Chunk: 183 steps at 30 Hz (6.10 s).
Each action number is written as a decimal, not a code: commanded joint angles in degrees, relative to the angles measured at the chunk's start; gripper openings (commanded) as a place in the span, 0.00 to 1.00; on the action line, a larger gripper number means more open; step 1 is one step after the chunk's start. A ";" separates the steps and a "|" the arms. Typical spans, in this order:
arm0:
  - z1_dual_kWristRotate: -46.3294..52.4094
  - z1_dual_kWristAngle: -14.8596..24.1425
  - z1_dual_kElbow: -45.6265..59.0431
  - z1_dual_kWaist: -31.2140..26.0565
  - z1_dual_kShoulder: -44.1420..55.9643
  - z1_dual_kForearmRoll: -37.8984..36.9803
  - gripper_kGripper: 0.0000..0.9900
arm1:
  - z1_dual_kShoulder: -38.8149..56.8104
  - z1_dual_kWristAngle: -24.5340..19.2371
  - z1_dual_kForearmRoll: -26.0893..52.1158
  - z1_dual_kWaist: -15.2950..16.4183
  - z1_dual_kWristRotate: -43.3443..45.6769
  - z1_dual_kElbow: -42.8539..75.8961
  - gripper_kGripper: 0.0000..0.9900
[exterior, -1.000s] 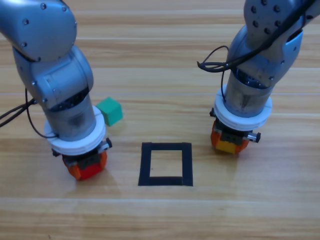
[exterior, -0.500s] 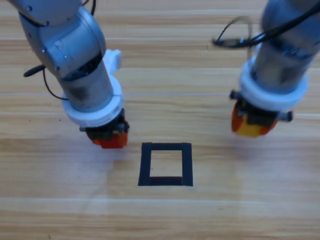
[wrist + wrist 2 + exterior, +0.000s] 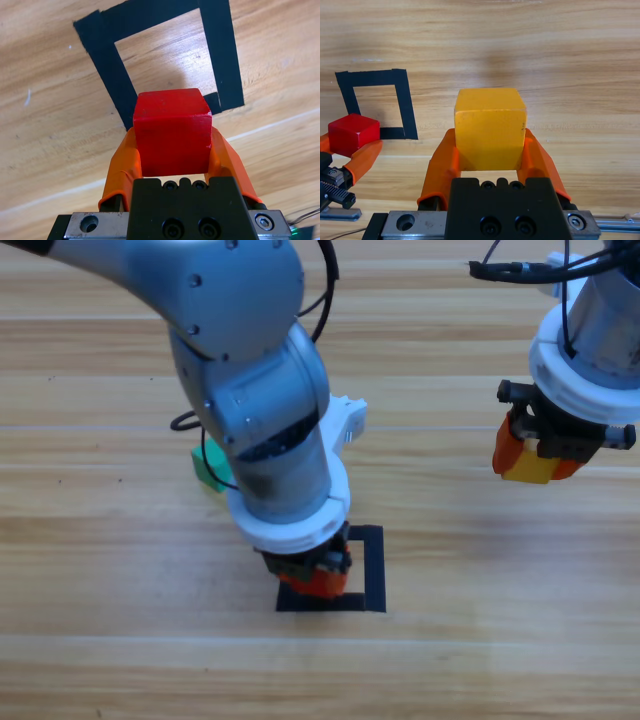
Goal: Stack the blocks in the rectangular block: red at the bottom, yellow in the middle, green on top
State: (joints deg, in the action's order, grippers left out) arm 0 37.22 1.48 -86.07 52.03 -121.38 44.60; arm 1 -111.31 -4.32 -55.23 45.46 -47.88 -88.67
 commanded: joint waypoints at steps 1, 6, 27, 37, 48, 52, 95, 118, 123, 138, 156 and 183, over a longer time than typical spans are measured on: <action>8.92 2.39 -7.71 2.20 -6.41 5.67 0.03 | -4.27 1.07 -0.49 -1.51 1.47 -0.71 0.18; 15.51 3.88 -14.13 3.34 -9.58 9.89 0.04 | -5.32 1.24 -0.40 -1.60 1.65 -1.24 0.18; 19.91 5.46 -10.00 3.78 -8.70 9.54 0.04 | -6.64 1.94 -0.40 -1.60 1.91 -2.03 0.18; 19.73 5.46 -11.32 3.78 -9.66 8.92 0.04 | -6.90 1.68 -0.40 -1.60 1.91 -2.12 0.18; 19.47 5.99 -11.40 3.78 -11.69 6.99 0.07 | -6.82 1.59 -0.40 -1.69 1.83 -2.30 0.18; 19.47 6.52 -11.40 3.78 -11.69 6.81 0.07 | -6.90 1.59 -0.40 -1.69 1.83 -2.30 0.18; 18.59 9.07 -11.58 6.59 1.59 7.34 0.90 | -7.78 1.50 -0.49 -0.81 1.12 -3.09 0.18; -10.50 5.64 9.69 -18.99 38.85 5.50 1.00 | -25.10 2.38 -13.94 12.37 -4.59 -29.28 0.18; -10.86 2.21 12.94 -21.53 41.22 3.91 1.00 | -26.85 2.38 -14.81 13.95 -5.47 -32.00 0.18; -9.63 1.33 19.62 -22.68 41.31 -0.83 1.00 | -32.30 2.65 -16.84 15.18 -6.26 -38.86 0.18; -8.48 0.01 21.47 -22.59 39.11 -3.82 1.00 | -33.45 2.47 -18.33 16.15 -7.31 -41.14 0.18; -8.04 0.01 22.43 -22.59 37.36 -4.79 1.00 | -33.36 1.59 -20.00 16.24 -7.67 -41.85 0.18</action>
State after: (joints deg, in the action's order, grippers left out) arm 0 28.17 2.10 -64.74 30.28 -82.05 40.31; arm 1 -141.41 -2.63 -74.31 59.95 -55.17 -130.42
